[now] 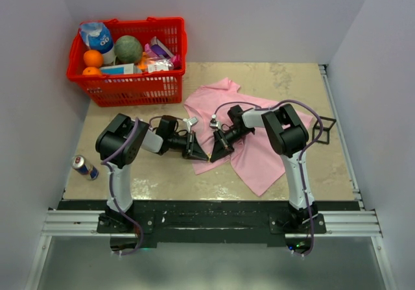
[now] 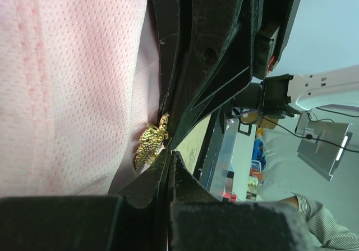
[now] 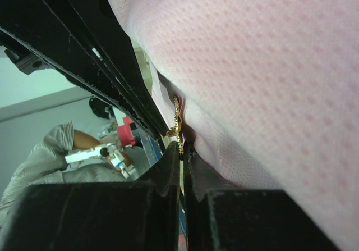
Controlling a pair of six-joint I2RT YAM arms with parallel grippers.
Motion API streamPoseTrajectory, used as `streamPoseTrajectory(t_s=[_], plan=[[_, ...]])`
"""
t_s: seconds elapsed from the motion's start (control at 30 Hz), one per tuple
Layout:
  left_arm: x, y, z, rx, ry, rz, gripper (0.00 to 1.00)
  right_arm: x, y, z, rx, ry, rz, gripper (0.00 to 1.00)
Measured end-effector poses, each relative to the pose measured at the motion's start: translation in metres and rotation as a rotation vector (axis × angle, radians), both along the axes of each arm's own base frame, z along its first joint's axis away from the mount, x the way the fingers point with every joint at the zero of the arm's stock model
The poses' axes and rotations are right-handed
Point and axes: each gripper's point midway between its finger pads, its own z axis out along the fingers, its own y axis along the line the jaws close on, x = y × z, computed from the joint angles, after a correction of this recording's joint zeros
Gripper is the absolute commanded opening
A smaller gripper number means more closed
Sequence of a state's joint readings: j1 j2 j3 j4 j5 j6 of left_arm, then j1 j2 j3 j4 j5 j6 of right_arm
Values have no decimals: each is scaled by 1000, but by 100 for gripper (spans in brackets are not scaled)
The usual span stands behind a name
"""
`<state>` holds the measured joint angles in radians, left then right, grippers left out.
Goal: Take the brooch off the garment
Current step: Close the brooch.
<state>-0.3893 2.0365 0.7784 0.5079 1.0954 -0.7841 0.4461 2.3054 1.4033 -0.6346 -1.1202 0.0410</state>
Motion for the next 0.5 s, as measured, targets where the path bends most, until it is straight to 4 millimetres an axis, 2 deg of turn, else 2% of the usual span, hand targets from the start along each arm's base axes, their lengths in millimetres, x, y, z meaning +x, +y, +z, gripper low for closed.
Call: streamPoseTrajectory(t_s=[0.5], plan=[[-7,-1,1,-2,-4,-13,0,0,0,0,0,0,0,0]])
